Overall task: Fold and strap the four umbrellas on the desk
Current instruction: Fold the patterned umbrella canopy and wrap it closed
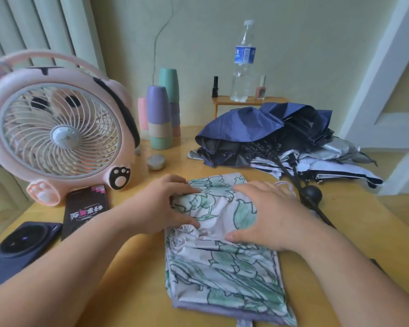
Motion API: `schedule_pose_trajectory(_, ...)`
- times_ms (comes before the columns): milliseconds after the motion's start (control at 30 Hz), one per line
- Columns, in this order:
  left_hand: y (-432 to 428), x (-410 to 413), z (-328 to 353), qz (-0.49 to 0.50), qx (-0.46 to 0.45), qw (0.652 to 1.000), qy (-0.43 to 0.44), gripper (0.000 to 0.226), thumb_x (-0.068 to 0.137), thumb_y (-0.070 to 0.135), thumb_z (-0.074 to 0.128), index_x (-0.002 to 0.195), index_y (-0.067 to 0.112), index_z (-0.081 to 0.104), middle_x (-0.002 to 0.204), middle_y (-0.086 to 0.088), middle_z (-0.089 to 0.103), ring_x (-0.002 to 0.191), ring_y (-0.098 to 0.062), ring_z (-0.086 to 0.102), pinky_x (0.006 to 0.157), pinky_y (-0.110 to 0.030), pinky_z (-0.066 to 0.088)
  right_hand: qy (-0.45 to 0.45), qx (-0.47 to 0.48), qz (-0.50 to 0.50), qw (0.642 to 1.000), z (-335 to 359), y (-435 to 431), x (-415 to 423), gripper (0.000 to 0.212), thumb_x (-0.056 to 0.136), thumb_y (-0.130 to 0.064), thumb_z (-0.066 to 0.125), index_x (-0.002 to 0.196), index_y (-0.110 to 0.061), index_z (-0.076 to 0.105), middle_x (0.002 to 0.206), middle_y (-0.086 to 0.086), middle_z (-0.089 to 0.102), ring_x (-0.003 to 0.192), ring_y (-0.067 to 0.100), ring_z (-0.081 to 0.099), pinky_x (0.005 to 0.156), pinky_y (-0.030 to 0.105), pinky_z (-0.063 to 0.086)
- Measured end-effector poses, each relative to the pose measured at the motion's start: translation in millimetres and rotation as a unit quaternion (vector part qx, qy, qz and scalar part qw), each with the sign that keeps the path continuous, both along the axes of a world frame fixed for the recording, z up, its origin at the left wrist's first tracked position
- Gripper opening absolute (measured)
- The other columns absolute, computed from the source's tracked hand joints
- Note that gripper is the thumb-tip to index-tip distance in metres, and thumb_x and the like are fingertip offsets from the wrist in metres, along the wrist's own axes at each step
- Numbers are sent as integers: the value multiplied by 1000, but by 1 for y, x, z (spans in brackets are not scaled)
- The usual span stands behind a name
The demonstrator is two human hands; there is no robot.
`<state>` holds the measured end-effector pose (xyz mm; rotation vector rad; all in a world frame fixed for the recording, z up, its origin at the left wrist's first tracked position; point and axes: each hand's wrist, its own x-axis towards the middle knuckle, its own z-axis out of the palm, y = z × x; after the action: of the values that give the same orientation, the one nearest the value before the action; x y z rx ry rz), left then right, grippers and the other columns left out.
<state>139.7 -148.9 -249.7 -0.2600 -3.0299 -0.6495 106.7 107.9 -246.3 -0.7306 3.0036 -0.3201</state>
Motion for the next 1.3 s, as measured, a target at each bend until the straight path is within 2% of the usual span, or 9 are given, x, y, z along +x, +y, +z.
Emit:
schedule_pose_trajectory(167, 10, -3, 23, 3, -176, 984, -26, 81, 72, 72, 74, 144, 50, 46, 162, 13, 21, 149, -20, 19, 120, -45, 24, 14, 12, -18, 1000, 5, 1, 6, 103, 60, -91, 63, 147, -48, 31, 146, -22, 33, 138, 12, 25, 118, 41, 21)
schedule_pose_trajectory(333, 45, 1, 17, -89, -111, 989, 32, 69, 86, 38, 72, 148, 41, 42, 151, 21, 39, 138, -6, 39, 114, -22, 31, 9, -59, -9, 998, -2, 6, -6, 89, 58, -97, 49, 130, -45, 53, 124, -28, 47, 126, 5, 38, 111, 35, 30)
schedule_pose_trajectory(533, 21, 8, 10, -168, -73, 983, -31, 74, 94, 16, 58, 147, 61, 33, 161, 36, 7, 140, 20, 3, 102, 4, -9, 12, -274, -148, 950, 15, 2, -39, 29, 87, -51, 70, 104, -28, 67, 109, -12, 65, 98, 6, 61, 80, 26, 44)
schedule_pose_trajectory(667, 1, 14, 14, -195, -29, 978, -65, 49, 87, 13, 55, 115, 50, 71, 162, 32, 13, 135, 29, -4, 125, -27, -6, -128, -186, -177, 958, 36, -18, -69, 46, 88, -38, 73, 124, -9, 62, 105, -2, 61, 86, 17, 63, 76, 29, 46)
schedule_pose_trajectory(767, 7, 13, 10, -174, -2, 983, -52, 23, 93, 36, 52, 94, 36, 75, 162, 31, 18, 146, 16, 3, 125, -36, -5, -213, -220, -217, 927, 35, -30, -87, 34, 85, -28, 74, 110, -5, 68, 88, 7, 65, 77, 23, 62, 70, 31, 51)
schedule_pose_trajectory(900, 19, 14, -4, -153, -63, 986, 20, 26, 98, 48, 54, 92, 30, 71, 163, 29, 18, 150, 3, 10, 122, -32, 1, -237, -283, -248, 896, 35, -39, -102, 14, 81, -10, 73, 91, -16, 65, 71, 4, 60, 56, 15, 53, 53, 24, 45)
schedule_pose_trajectory(1033, 24, 17, -1, -151, -60, 986, 46, 5, 91, 30, 60, 90, 33, 56, 164, 21, 24, 149, -1, 19, 117, -21, 8, -289, -375, -232, 850, 38, -41, -111, 48, 90, -5, 71, 134, -22, 60, 85, 6, 63, 66, 15, 47, 57, 28, 41)
schedule_pose_trajectory(1167, 23, 17, 0, -137, -56, 987, 57, 49, 90, 19, 58, 133, 37, 42, 149, 16, 44, 138, -11, 38, 114, -23, 27, -379, -401, -224, 803, 37, -36, -108, 61, 91, 7, 63, 146, -17, 50, 112, 21, 74, 78, 28, 73, 68, 36, 61)
schedule_pose_trajectory(1300, 23, 17, 1, -147, -74, 985, 43, 72, 97, 22, 53, 159, 38, 21, 165, 20, 20, 151, -5, 19, 122, -20, 12, -335, -504, -203, 770, 33, -30, -113, 53, 96, 7, 56, 143, -17, 56, 122, 20, 71, 94, 32, 74, 78, 42, 61)
